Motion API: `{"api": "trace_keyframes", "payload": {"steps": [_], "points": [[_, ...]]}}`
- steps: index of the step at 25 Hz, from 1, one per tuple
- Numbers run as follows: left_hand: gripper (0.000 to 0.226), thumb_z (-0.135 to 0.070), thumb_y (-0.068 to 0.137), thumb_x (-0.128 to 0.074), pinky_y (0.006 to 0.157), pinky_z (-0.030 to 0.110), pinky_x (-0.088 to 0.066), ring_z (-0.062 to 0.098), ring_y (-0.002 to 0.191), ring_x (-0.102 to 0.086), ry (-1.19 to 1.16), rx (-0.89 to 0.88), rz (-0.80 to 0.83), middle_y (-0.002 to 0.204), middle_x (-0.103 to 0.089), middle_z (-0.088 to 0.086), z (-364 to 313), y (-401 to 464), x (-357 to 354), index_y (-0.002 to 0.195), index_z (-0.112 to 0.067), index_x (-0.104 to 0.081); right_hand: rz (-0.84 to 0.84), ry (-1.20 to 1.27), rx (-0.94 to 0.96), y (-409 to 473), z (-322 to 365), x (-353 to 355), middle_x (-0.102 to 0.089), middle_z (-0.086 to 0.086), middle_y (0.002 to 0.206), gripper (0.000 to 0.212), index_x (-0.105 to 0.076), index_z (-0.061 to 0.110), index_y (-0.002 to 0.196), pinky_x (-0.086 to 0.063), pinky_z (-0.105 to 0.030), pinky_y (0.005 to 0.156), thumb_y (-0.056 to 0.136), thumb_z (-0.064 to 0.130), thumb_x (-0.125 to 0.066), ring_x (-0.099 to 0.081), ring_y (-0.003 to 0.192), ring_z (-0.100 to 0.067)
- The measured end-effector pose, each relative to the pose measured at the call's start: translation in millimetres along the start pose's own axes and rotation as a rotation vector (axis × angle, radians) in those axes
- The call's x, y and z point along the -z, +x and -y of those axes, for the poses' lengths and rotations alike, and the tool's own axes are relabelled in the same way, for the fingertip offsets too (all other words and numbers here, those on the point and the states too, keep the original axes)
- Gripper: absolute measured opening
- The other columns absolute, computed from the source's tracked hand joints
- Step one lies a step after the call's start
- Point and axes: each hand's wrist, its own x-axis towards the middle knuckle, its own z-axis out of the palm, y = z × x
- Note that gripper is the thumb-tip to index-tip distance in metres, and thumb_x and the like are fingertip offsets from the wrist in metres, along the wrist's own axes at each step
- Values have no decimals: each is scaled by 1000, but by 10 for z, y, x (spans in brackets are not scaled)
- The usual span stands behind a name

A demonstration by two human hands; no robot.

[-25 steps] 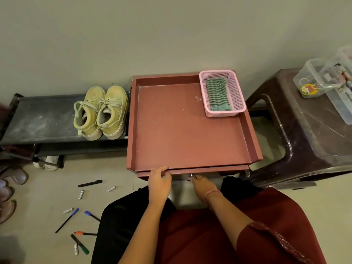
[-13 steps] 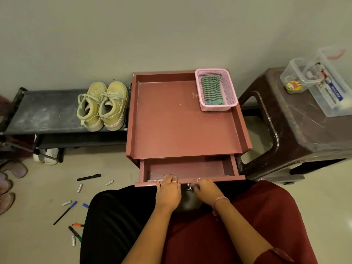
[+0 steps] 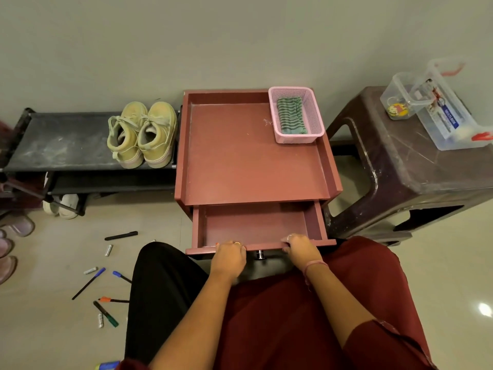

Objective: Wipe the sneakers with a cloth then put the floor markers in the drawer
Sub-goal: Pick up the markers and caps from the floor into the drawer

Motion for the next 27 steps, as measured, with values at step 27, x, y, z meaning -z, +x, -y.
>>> {"api": "trace_keyframes", "payload": {"steps": [27], "points": [[26,-15,94,-56,95,22,-42,15,110,-61,-795,158,-361,115,-68,1,849,-260,1189,116,-11,-68,141,-7,202,221,1133,306,-65,-4,120,30,-64,13,116,-46,-28,96,91,14,-46,-61,107,-20]]}}
